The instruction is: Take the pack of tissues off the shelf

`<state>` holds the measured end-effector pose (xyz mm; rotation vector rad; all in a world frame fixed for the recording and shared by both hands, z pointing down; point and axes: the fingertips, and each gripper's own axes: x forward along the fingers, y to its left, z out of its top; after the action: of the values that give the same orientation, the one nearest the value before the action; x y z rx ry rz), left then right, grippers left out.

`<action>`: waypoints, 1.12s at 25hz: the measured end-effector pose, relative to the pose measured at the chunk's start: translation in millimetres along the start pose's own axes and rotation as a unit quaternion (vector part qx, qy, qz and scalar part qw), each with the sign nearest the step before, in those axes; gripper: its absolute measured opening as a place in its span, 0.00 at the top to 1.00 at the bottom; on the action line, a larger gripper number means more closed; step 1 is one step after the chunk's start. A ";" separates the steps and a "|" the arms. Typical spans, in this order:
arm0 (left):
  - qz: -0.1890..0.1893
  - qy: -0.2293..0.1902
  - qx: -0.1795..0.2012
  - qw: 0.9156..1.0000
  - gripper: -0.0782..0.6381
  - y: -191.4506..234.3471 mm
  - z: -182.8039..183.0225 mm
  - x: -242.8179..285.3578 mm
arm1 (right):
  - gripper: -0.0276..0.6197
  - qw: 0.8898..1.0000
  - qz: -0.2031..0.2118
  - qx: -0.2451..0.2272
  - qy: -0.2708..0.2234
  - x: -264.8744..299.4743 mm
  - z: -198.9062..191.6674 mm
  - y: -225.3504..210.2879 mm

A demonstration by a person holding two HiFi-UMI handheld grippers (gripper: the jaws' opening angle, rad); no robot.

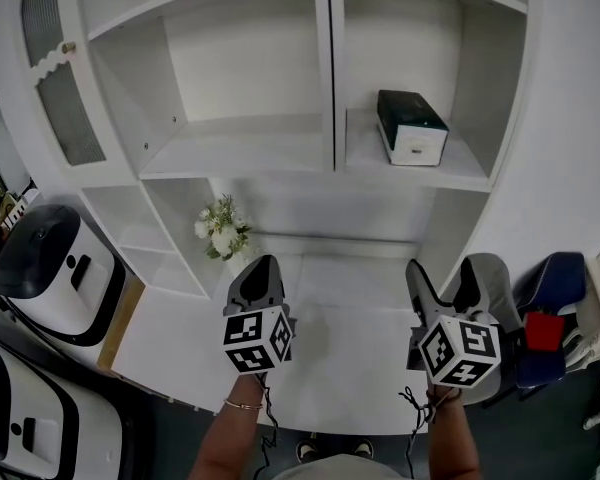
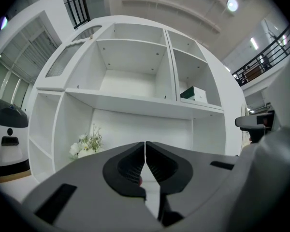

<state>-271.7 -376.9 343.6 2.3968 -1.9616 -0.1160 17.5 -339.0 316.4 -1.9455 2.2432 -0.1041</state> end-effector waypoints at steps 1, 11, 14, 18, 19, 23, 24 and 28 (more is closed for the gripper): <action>-0.002 -0.006 0.005 1.000 0.86 -0.8 8.2 1.6 | 0.28 1.000 0.000 0.000 -0.007 2.1 7.8 0.5; -0.018 -0.066 0.028 0.997 0.86 -20.6 78.8 17.1 | 0.27 0.998 0.013 -0.014 -0.064 25.8 77.0 12.0; -0.017 -0.082 0.030 0.996 0.86 -23.6 96.0 22.1 | 0.27 0.997 0.016 -0.018 -0.075 34.5 93.3 15.3; -0.015 -0.106 0.018 0.994 0.86 -21.6 123.2 29.7 | 0.27 0.996 0.017 -0.017 -0.080 48.7 110.9 16.8; -0.014 -0.112 0.021 0.993 0.86 -20.9 130.0 31.7 | 0.27 0.996 0.017 -0.018 -0.082 52.4 114.9 17.1; -0.011 -0.129 0.040 0.991 0.86 -20.6 152.3 37.1 | 0.26 0.996 0.020 -0.030 -0.080 66.8 128.4 19.3; -0.012 -0.131 0.043 0.990 0.86 -20.8 156.4 38.5 | 0.25 0.996 0.022 -0.032 -0.078 70.5 131.2 20.5; -0.016 -0.139 0.048 0.989 0.86 -20.1 168.7 45.4 | 0.23 0.996 0.028 -0.043 -0.067 87.5 140.8 28.7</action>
<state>-257.4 -414.9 172.5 2.5961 -2.0826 -0.3853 2.2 -413.0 166.1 -1.8669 2.2470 0.1289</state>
